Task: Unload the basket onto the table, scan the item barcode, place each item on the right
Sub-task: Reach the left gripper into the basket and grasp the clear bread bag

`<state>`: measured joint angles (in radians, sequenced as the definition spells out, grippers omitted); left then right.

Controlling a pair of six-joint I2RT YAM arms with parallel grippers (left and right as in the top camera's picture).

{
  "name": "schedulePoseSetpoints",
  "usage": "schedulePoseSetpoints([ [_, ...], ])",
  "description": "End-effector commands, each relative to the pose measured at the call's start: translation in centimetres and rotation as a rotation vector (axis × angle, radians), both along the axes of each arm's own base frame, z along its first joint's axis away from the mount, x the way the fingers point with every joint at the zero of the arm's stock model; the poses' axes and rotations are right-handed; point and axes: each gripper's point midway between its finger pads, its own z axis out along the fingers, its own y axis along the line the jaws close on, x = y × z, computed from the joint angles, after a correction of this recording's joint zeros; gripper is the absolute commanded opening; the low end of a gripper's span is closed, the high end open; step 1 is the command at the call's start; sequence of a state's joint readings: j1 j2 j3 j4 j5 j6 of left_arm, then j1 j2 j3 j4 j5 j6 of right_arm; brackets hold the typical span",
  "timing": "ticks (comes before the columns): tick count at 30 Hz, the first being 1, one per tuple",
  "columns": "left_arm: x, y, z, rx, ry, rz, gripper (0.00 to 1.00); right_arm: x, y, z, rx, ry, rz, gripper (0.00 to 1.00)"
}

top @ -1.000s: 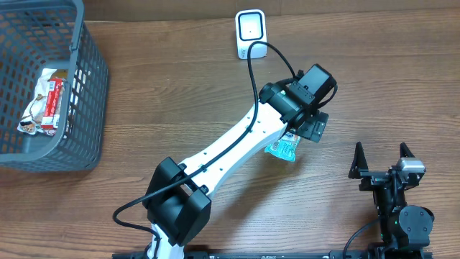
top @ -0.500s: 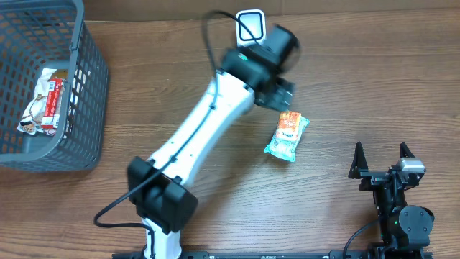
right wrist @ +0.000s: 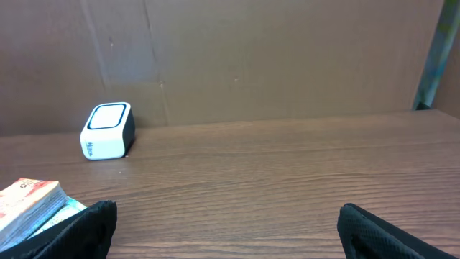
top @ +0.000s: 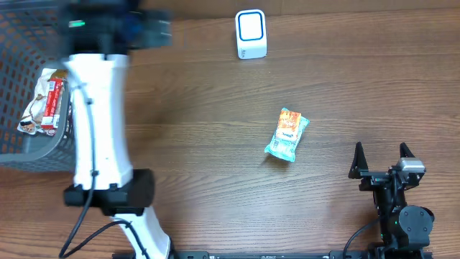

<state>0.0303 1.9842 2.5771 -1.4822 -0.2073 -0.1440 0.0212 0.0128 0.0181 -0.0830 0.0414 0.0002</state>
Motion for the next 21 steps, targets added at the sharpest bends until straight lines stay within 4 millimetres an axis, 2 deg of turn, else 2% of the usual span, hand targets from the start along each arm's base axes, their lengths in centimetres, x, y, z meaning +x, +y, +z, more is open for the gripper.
schedulePoseSetpoints([
  [1, -1.2, 6.3, 1.4, 0.067, -0.017, 0.083, 1.00, 0.0, -0.2, -0.2, 0.003, -0.004, -0.012, 1.00],
  [6, -4.2, 14.7, 1.4, 0.064, -0.012, 0.266, 1.00, 0.0, -0.2, -0.2, 0.003, -0.005, -0.012, 1.00],
  [7, -4.6, 15.7, 1.3, 0.053, -0.016, 0.286, 1.00, 0.0, -0.2, -0.2, 0.003, -0.004, -0.012, 1.00],
  [14, -7.2, 22.5, 0.4, -0.013, -0.042, 0.417, 1.00, 0.0, -0.2, -0.2, 0.003, -0.004, -0.012, 1.00],
  [18, -7.3, 25.3, -1.6, -0.065, -0.035, 0.447, 1.00, 0.0, -0.2, -0.2, 0.003, -0.005, -0.012, 1.00],
  [21, -6.8, 26.9, -3.8, -0.076, 0.002, 0.454, 1.00, 0.0, -0.2, -0.2, 0.003, -0.004, -0.012, 1.00],
])
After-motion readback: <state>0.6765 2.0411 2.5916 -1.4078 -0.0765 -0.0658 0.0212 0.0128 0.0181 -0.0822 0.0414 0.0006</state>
